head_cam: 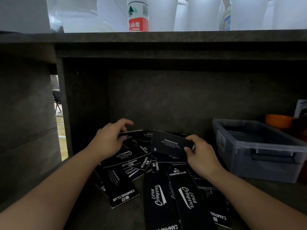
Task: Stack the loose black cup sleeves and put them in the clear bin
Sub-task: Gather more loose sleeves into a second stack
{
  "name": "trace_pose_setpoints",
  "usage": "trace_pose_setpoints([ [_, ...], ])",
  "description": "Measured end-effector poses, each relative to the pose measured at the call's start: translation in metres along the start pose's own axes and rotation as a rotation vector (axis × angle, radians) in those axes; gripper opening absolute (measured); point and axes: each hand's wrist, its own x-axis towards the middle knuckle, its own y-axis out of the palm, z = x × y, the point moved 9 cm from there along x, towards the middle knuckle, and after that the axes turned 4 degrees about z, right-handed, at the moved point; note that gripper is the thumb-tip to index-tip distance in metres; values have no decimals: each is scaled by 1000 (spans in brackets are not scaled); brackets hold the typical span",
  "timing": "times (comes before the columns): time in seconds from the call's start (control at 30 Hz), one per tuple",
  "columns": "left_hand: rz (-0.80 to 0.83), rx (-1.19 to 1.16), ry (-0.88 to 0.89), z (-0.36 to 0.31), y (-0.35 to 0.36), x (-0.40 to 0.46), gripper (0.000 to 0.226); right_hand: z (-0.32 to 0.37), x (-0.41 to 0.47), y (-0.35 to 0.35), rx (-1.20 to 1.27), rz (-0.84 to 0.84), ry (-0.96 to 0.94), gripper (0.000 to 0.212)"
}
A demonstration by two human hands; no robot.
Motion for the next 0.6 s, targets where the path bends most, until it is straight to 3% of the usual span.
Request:
trace_pose_setpoints([
  [0.1, -128, -186, 143, -23, -10, -5, 46, -1, -1, 2, 22, 20, 8, 21],
  [0.27, -149, -324, 154, -35, -5, -10, 59, 2, 0, 4, 49, 45, -8, 25],
  [0.37, -55, -221, 50, -25, 11, -4, 65, 4, -1, 5, 54, 57, -17, 25],
  [0.53, -62, 126, -93, -5, 17, 0, 44, 4, -2, 3, 70, 64, -23, 23],
  [0.6, -3, 130, -136, 2, 26, 0, 43, 5, -2, 3, 72, 59, -31, 22],
])
